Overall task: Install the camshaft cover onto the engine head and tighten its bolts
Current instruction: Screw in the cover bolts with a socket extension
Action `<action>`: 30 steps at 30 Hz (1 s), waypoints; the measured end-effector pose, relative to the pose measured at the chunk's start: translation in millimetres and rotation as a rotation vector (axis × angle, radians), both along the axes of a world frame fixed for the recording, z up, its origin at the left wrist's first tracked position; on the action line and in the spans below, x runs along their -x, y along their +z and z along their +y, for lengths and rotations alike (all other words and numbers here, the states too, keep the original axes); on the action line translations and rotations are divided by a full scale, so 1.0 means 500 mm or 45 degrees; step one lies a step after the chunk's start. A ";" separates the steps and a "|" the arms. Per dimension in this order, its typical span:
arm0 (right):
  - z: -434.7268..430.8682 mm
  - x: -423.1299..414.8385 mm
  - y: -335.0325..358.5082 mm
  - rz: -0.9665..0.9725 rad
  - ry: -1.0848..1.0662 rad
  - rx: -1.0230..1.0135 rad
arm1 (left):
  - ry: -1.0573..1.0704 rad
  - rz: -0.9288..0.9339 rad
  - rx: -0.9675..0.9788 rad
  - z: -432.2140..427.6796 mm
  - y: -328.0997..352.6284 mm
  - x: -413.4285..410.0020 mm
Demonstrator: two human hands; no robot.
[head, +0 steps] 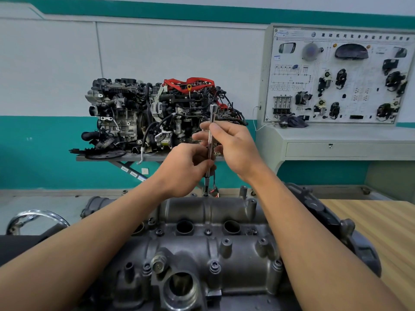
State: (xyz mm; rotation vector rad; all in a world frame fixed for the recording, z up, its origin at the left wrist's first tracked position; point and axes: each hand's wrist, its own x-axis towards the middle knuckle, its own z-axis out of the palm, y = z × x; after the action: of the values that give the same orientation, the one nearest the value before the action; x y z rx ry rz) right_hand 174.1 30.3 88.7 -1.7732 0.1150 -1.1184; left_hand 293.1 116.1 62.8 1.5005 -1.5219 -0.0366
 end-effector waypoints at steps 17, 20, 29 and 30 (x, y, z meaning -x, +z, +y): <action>0.004 0.001 0.002 0.023 -0.016 -0.014 | -0.033 0.003 -0.053 0.007 0.005 -0.001; 0.001 -0.003 -0.001 -0.019 -0.093 0.073 | -0.060 0.001 -0.058 0.007 0.005 0.002; 0.003 -0.014 -0.012 -0.183 -0.382 0.087 | 0.052 0.031 0.049 -0.001 -0.003 -0.001; 0.004 -0.013 -0.011 -0.156 -0.340 0.068 | 0.058 0.019 0.041 -0.001 -0.003 -0.002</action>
State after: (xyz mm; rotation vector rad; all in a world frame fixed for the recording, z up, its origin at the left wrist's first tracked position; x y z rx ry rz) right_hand 180.7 32.5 83.3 -1.7667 0.2560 -1.4303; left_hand 294.0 115.6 61.3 1.5059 -1.4692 0.0035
